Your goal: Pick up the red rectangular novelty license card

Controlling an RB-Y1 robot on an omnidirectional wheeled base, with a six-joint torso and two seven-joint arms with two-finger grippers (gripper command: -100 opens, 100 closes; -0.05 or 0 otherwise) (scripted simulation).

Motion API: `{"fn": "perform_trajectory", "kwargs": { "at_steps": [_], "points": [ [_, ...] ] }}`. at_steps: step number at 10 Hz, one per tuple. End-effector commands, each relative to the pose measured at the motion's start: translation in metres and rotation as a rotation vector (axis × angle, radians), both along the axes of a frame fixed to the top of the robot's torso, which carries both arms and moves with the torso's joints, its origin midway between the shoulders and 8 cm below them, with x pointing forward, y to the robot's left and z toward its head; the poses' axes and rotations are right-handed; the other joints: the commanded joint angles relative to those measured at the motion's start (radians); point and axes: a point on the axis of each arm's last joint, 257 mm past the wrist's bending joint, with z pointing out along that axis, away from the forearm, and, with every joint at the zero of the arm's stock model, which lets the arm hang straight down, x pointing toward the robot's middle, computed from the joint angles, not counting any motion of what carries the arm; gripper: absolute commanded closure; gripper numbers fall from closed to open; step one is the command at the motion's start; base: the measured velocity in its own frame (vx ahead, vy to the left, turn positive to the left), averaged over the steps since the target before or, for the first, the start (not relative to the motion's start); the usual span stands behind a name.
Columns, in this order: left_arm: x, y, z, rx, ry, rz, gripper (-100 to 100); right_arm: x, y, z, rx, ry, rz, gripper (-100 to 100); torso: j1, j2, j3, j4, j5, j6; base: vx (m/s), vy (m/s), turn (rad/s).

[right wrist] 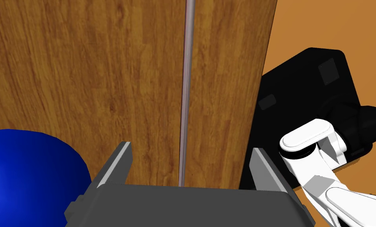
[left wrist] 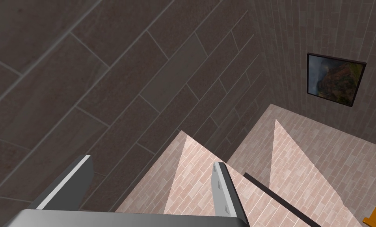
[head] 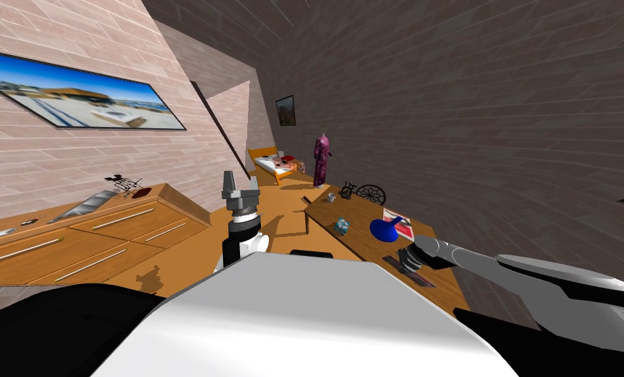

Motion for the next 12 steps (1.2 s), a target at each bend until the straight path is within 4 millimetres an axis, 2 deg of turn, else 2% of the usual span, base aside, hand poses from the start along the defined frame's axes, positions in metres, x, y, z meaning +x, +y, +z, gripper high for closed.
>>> {"fn": "perform_trajectory", "kwargs": {
  "at_steps": [1,2,3,7,8,9,10,11,12],
  "points": [
    [0.0,0.0,0.0,0.0,0.0,0.0,0,-0.008,0.004,-0.014,-0.001,0.001,-0.003,-100,0.0,0.0,0.0,0.0,0.0,0.0,0.032,-0.033,0.04],
    [0.0,0.0,0.0,0.0,0.0,0.0,0,-0.005,0.004,-0.01,0.001,0.002,-0.002,-100,-0.001,-0.001,-0.001,0.0,0.0,0.0,0.013,-0.015,0.008],
    [0.0,0.0,0.0,0.0,0.0,0.0,0,-0.005,0.004,-0.011,0.0,0.001,-0.002,100,0.0,0.0,0.0,0.0,0.0,0.0,0.0,0.0,0.0],
    [0.0,0.0,0.0,0.0,0.0,0.0,0,-0.004,0.003,-0.011,-0.002,-0.001,-0.004,100,0.001,0.001,0.0,0.0,0.0,0.0,0.0,0.0,0.0],
    [0.0,0.0,0.0,0.0,0.0,0.0,0,-0.004,0.003,-0.011,-0.002,-0.002,-0.004,0,0.001,0.001,0.0,0.0,0.0,0.0,0.0,0.0,0.0],
    [0.0,0.0,0.0,0.0,0.0,0.0,0,0.0,0.0,0.0,-0.001,-0.002,0.001,100,0.001,0.001,0.0,0.0,0.0,0.0,-0.017,0.012,-0.03],
    [0.0,0.0,0.0,0.0,0.0,0.0,0,0.004,-0.002,0.007,-0.001,-0.003,0.003,100,0.002,0.002,0.001,0.0,0.001,0.0,-0.031,0.027,-0.04],
    [0.0,0.0,0.0,0.0,0.0,0.0,0,0.003,-0.002,0.003,-0.002,-0.005,0.002,100,0.003,0.003,0.001,0.0,0.001,0.0,-0.013,0.012,-0.008],
    [0.0,0.0,0.0,0.0,0.0,0.0,0,0.003,-0.002,0.004,-0.002,-0.005,0.003,0,0.003,0.002,0.001,0.0,0.0,0.0,0.0,0.0,0.0]
  ]
}}
